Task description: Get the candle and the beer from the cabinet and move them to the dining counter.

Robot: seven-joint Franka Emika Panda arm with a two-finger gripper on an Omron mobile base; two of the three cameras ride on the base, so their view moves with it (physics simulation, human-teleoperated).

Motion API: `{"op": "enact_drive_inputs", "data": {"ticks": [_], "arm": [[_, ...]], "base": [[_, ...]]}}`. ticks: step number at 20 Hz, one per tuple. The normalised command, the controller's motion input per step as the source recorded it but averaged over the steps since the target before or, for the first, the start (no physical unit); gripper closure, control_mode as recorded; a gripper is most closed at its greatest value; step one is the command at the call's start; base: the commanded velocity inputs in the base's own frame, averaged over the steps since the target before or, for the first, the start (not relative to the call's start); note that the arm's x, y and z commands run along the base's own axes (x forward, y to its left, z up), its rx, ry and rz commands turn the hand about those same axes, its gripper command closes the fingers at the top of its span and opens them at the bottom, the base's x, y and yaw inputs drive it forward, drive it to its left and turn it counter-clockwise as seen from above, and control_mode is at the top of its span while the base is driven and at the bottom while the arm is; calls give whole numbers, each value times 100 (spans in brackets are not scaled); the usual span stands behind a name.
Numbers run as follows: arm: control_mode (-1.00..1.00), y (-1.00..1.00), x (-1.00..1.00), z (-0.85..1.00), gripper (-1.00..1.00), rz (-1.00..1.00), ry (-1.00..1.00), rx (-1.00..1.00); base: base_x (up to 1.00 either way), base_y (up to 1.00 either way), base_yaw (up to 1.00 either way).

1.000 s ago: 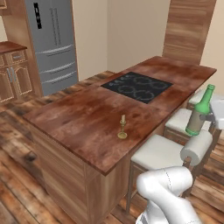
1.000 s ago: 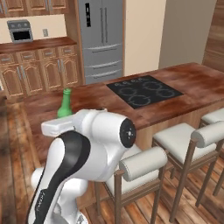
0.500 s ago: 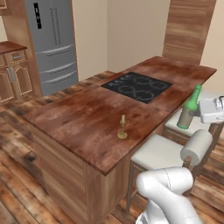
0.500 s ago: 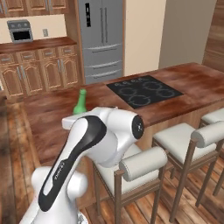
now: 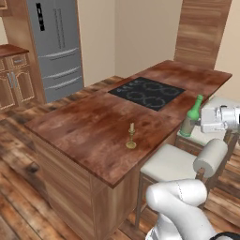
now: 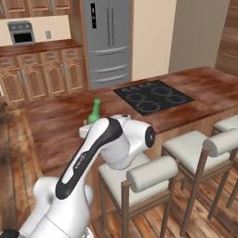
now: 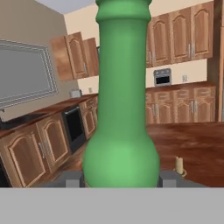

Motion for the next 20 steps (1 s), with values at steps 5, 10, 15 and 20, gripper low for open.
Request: {"op": "enact_drive_inputs", "data": {"ticks": [5,10,15,20], "arm": [[-100,0,49,-31,100,1,-6,-3],[-100,0,49,-22,100,0,0,-2],[-100,0,52,-16,100,0,0,0],[-100,0,54,-28,100,1,0,0]], "base": [[0,0,0],[0,0,0],[0,0,0],[0,0,0]]}}
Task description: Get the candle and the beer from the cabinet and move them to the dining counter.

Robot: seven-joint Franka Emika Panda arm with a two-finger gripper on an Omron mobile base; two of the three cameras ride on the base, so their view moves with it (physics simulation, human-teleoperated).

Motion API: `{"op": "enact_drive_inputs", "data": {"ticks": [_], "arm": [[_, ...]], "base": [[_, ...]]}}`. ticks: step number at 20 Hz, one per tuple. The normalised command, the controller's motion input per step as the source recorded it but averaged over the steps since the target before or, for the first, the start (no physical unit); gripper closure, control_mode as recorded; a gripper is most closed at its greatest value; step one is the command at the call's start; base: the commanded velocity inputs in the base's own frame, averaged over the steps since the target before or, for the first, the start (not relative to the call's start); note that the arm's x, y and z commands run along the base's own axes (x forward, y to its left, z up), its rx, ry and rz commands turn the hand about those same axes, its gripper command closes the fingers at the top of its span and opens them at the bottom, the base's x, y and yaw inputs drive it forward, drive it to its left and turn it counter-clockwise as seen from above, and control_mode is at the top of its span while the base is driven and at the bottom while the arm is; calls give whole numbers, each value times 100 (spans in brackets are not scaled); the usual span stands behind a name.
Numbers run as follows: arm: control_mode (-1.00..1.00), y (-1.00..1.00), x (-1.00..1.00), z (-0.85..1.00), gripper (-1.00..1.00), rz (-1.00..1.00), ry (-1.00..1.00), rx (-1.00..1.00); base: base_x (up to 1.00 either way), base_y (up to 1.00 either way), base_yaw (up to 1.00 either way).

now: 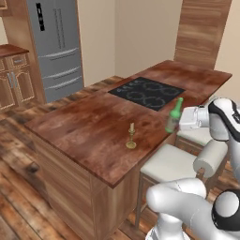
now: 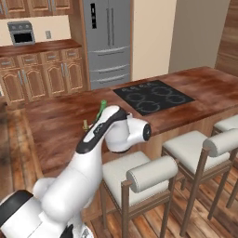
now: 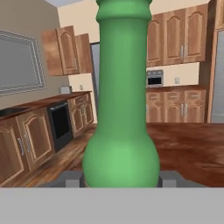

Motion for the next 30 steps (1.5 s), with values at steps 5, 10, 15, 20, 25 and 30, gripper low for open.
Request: {"op": "enact_drive_inputs", "data": {"ticks": [5,10,15,20,25,30], "arm": [[-100,0,55,-32,100,2,0,0],[-100,0,46,-35,100,2,0,0],[-100,0,41,-33,100,1,0,-1],[-100,0,35,-27,100,1,0,-5],[-100,0,31,-26,100,0,0,-7],[-100,0,29,-25,100,1,0,-5]], "base": [[0,0,0],[0,0,0],[0,0,0],[0,0,0],[0,0,0],[0,0,0]]}}
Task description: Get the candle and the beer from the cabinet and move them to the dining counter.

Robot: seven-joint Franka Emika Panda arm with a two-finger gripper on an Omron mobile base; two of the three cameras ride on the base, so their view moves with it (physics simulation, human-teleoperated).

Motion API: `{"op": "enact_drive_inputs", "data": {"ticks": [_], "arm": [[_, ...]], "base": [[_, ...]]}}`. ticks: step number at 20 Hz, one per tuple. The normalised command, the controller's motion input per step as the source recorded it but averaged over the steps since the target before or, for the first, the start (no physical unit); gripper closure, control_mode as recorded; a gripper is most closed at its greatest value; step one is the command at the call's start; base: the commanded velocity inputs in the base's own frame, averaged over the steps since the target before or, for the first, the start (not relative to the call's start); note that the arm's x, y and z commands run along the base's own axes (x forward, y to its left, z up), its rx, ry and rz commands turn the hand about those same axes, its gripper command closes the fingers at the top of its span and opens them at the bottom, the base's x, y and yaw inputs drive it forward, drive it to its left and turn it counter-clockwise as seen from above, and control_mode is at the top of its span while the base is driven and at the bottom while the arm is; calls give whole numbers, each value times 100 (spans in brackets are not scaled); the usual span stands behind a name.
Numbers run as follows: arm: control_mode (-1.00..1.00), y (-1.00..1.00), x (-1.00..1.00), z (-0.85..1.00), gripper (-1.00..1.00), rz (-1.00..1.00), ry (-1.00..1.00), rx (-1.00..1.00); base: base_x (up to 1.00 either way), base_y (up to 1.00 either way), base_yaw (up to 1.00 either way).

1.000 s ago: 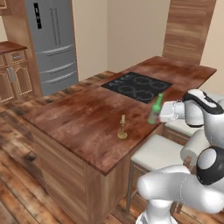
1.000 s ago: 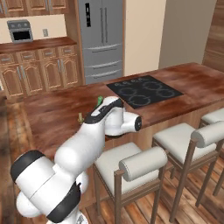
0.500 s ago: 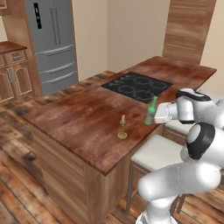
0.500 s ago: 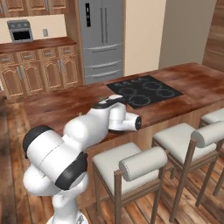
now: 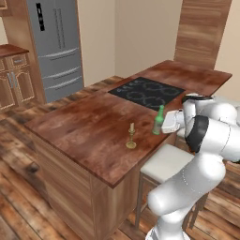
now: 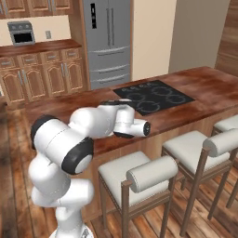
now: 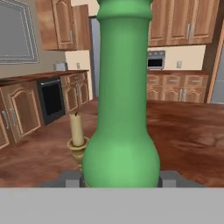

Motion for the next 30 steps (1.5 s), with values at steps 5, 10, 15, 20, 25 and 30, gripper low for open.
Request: {"op": "enact_drive_inputs", "data": {"ticks": [5,10,15,20,25,30], "arm": [[-100,0,25,-22,100,2,0,0],[-100,0,27,-17,100,1,0,0],[-100,0,28,-14,100,1,0,0],[-100,0,25,-20,100,1,0,0],[-100,2,22,-23,100,1,0,-1],[-100,6,20,-16,100,2,0,0]], "base": [[0,0,0],[0,0,0],[0,0,0],[0,0,0],[0,0,0],[0,0,0]]}}
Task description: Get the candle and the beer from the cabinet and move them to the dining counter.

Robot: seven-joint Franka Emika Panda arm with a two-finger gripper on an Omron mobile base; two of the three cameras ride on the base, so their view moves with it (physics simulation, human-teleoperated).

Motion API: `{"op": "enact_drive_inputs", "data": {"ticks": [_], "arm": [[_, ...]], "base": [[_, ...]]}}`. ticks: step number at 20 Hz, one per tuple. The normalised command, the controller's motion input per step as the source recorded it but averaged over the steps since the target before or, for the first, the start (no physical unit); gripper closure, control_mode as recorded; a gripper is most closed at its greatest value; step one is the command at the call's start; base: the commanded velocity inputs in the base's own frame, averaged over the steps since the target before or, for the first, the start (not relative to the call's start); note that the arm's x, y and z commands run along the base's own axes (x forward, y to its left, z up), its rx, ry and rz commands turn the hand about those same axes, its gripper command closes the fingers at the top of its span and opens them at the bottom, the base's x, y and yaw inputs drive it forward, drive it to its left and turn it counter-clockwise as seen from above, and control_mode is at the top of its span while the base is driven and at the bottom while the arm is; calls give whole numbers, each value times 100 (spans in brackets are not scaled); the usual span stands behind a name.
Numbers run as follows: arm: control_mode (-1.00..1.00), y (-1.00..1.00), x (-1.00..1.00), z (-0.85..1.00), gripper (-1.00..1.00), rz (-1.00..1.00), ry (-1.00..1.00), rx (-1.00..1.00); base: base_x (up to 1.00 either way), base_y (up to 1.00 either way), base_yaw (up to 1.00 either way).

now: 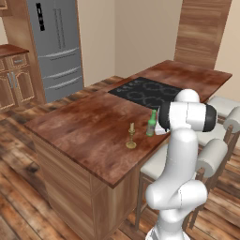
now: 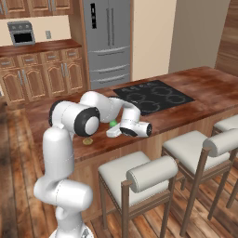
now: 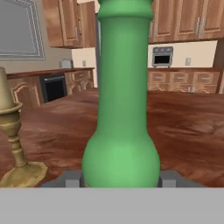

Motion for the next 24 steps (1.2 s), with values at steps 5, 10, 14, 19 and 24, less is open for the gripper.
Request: {"op": "enact_drive_inputs", "data": {"ticks": [5,10,14,19,24], "arm": [[-100,3,26,-8,100,2,0,0],[-100,2,29,-8,100,4,6,0],[-100,6,28,-19,100,4,6,0],[-100,2,19,-26,100,5,3,0],[-100,20,0,-34,-100,5,0,0]], "base": [[0,0,0],[0,0,0],[0,0,0],[0,0,0],[0,0,0]]}}
